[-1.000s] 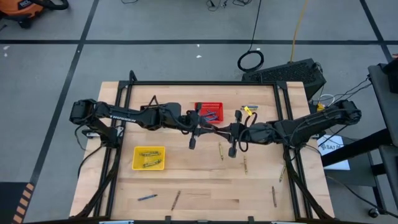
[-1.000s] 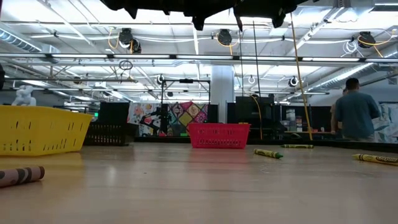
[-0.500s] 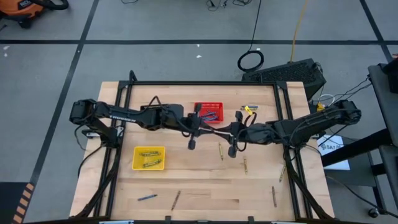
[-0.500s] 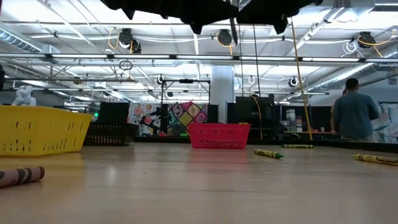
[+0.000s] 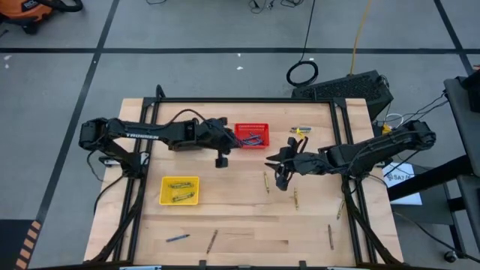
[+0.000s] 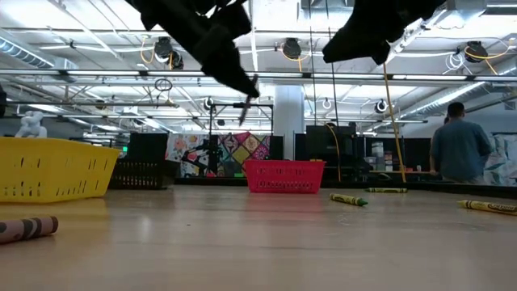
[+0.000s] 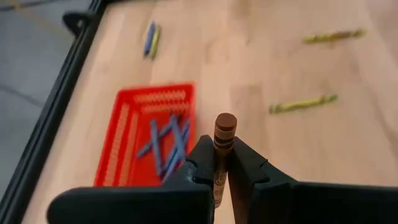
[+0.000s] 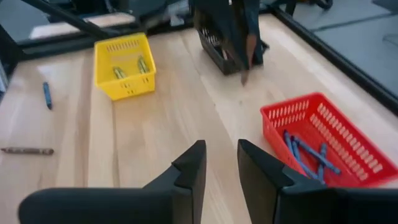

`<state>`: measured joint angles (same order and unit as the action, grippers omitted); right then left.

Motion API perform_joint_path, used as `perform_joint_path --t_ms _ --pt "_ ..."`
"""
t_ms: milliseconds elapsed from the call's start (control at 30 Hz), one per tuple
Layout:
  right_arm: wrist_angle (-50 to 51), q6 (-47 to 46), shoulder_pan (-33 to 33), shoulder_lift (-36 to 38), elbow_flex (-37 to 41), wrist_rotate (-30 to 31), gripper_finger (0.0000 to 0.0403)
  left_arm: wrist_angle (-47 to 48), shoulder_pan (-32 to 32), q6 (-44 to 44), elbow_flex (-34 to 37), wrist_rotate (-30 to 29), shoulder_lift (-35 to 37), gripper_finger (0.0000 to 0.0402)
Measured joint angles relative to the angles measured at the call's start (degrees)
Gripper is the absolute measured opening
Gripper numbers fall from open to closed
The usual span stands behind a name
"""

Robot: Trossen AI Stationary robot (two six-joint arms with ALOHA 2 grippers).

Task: Sort crayons
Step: Put the brown crayon into the black bin

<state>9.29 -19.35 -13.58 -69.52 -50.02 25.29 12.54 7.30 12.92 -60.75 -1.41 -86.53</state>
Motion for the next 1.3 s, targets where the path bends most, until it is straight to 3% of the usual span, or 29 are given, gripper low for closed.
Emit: perform_joint_path --t_ms 267,633,1033,1300 --pt "2.28 -2.45 0.0 -0.02 -0.02 0.07 0.008 18.64 3.63 -0.12 -0.03 -4.82 4.7 0.0013" --pt "2.39 -2.47 -0.02 -0.02 -0.02 0.1 0.008 42.48 10.39 -0.54 -0.05 -5.11 5.44 0.0013" --pt "2.6 -2.47 -0.02 -0.02 -0.02 0.09 0.008 45.02 16.11 -0.49 4.36 -5.05 5.1 0.0013" --pt "2.59 -2.47 -0.02 -0.02 -0.02 0.1 0.008 41.53 18.34 0.01 7.98 -5.05 4.59 0.0014"
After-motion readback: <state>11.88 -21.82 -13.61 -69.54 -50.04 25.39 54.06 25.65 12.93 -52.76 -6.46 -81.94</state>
